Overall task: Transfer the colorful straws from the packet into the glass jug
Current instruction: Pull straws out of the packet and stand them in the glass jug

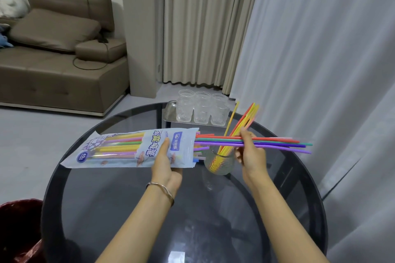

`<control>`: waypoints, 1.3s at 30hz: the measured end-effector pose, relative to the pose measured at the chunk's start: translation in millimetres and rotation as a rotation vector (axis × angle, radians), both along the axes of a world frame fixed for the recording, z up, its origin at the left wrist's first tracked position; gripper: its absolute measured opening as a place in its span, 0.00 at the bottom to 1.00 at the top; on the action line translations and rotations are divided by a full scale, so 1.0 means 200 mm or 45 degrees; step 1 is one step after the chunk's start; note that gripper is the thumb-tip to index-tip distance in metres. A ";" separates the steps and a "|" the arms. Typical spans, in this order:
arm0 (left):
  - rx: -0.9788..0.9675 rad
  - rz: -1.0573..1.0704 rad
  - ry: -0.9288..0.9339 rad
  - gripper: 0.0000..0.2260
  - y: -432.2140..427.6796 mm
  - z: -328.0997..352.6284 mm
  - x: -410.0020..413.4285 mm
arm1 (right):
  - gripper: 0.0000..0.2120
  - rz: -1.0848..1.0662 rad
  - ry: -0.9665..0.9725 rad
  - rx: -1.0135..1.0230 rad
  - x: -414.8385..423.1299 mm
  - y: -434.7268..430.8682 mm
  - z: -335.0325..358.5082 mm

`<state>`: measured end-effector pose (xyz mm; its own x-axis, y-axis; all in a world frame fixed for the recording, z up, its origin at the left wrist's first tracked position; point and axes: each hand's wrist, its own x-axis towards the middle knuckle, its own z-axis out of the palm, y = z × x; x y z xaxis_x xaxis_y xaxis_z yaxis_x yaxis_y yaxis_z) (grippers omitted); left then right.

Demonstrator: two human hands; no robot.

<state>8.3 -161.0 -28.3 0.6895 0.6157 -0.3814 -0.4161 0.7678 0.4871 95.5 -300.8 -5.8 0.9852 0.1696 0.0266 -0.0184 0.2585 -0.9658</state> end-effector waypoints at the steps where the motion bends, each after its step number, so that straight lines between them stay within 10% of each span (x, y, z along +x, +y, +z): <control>1: 0.002 0.013 0.002 0.17 0.02 -0.01 0.00 | 0.11 -0.047 0.011 0.021 0.03 -0.03 0.01; 13: 0.034 0.030 0.093 0.20 0.13 -0.12 0.09 | 0.09 -0.396 -0.187 -0.251 0.43 -0.16 0.05; 23: 0.050 0.069 0.154 0.21 0.12 -0.15 0.10 | 0.10 0.144 -0.440 -0.908 0.53 0.01 -0.01; 39: 0.108 0.022 0.128 0.16 0.06 -0.10 0.07 | 0.19 -0.304 -0.342 -0.560 0.41 -0.03 -0.05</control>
